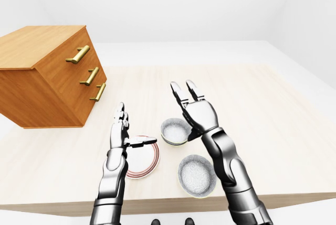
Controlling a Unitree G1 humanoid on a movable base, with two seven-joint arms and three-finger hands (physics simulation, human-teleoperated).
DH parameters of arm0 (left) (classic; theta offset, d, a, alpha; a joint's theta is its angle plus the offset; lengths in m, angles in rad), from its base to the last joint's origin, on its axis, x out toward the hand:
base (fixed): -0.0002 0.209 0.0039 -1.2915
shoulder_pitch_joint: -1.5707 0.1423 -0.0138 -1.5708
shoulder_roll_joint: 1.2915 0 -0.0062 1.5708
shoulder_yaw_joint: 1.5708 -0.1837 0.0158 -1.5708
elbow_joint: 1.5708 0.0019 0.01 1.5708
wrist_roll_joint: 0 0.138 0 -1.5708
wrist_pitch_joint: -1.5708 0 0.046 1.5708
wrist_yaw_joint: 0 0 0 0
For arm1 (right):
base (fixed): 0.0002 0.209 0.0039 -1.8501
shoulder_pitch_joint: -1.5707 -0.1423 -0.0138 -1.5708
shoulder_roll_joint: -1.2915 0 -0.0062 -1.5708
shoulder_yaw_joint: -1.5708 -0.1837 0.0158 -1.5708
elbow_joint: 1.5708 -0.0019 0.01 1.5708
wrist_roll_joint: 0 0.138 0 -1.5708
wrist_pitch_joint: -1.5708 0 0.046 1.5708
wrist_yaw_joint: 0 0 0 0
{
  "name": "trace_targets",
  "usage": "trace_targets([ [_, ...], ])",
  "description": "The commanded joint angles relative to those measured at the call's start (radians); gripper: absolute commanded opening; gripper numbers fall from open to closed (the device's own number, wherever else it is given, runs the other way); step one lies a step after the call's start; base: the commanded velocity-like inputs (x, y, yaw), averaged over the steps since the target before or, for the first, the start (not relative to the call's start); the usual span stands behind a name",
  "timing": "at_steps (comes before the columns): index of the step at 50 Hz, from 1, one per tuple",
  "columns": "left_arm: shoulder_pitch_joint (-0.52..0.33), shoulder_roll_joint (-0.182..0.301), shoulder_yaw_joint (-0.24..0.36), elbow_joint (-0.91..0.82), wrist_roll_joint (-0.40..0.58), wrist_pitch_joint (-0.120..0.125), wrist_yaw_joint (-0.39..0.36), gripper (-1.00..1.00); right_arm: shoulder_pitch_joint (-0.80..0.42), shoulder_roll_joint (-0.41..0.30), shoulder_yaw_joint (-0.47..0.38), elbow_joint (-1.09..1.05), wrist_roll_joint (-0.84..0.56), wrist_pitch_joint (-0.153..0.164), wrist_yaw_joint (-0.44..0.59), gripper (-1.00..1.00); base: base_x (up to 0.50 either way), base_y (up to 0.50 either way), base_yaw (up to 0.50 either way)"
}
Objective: Stack the bowl at the front on the bowl in the middle.
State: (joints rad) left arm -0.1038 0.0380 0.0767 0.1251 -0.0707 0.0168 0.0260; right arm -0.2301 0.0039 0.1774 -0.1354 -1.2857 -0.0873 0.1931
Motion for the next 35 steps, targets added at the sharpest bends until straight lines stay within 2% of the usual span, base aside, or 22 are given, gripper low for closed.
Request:
trace_targets([
  [1, -0.005, 0.002, 0.002, 0.004, -0.004, -0.001, 0.006, 1.00, -0.026, -0.023, -0.043, -0.082, 0.034, 0.000, 0.097, 1.00, 0.00, 0.00, 0.00],
  [14, 0.004, 0.000, -0.002, -0.012, -0.001, 0.008, 0.006, 1.00, -0.025, -0.024, -0.041, -0.077, 0.029, 0.000, 0.087, 1.00, 0.00, 0.00, 0.00],
  [18, 0.000, 0.000, -0.001, -0.001, -0.001, 0.002, 0.005, 1.00, -0.028, -0.025, -0.043, -0.078, 0.028, 0.000, 0.088, 1.00, 0.00, 0.00, 0.00],
  [24, -0.001, 0.000, -0.001, 0.005, 0.000, -0.003, 0.003, 1.00, -0.035, -0.025, -0.049, -0.110, 0.034, 0.000, 0.114, 1.00, 0.00, 0.00, 0.00],
  [35, 0.004, -0.001, -0.002, -0.009, 0.001, 0.006, 0.004, 1.00, -0.078, -0.037, -0.084, -0.205, 0.055, 0.000, 0.194, 1.00, 0.00, 0.00, 0.00],
])
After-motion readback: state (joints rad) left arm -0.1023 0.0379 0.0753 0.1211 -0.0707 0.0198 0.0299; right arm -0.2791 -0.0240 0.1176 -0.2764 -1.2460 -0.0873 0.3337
